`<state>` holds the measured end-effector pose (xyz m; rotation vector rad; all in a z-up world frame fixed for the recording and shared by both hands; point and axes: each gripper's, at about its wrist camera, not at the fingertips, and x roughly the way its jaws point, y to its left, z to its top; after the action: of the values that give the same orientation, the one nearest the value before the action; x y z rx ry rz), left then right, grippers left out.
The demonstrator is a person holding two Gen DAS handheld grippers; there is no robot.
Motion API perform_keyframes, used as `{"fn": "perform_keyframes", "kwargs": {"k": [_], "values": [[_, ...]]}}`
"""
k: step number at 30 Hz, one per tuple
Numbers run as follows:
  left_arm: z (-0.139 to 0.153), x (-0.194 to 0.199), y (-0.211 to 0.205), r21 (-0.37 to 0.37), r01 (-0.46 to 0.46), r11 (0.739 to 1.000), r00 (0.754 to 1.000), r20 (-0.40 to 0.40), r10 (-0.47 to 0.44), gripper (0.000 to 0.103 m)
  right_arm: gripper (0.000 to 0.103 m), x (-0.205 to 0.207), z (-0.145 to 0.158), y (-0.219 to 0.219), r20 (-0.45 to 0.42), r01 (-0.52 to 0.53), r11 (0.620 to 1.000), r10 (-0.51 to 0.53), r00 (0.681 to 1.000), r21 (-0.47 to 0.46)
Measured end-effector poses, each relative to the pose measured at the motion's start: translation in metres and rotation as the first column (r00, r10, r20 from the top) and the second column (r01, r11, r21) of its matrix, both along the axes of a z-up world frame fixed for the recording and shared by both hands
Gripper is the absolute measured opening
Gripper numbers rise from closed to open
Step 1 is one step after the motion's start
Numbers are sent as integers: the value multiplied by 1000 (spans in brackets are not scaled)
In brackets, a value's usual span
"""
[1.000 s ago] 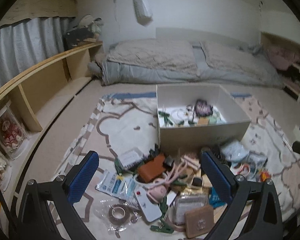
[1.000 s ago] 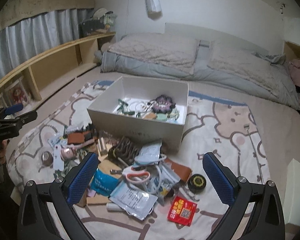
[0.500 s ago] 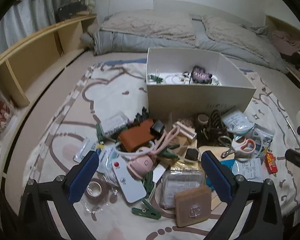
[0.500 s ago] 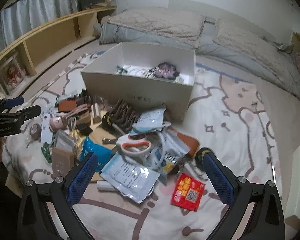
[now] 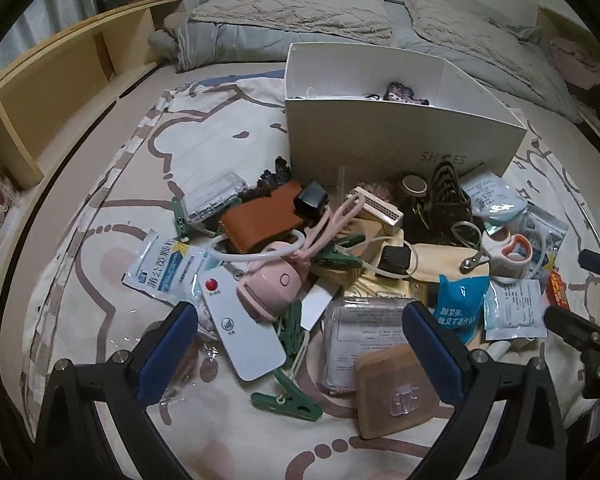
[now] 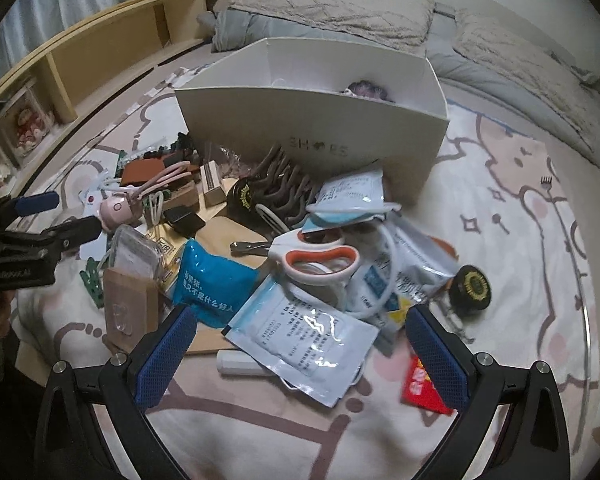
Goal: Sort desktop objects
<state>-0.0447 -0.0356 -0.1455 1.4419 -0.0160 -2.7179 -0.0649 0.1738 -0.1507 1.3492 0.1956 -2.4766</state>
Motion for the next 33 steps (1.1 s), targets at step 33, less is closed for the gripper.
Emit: {"fn": "perform_keyframes", "kwargs": {"k": [33], "values": [[-10, 24, 27, -21, 40, 999, 991, -125, -42, 103, 103, 1, -71, 14, -29, 344, 937, -346, 938, -56]]}}
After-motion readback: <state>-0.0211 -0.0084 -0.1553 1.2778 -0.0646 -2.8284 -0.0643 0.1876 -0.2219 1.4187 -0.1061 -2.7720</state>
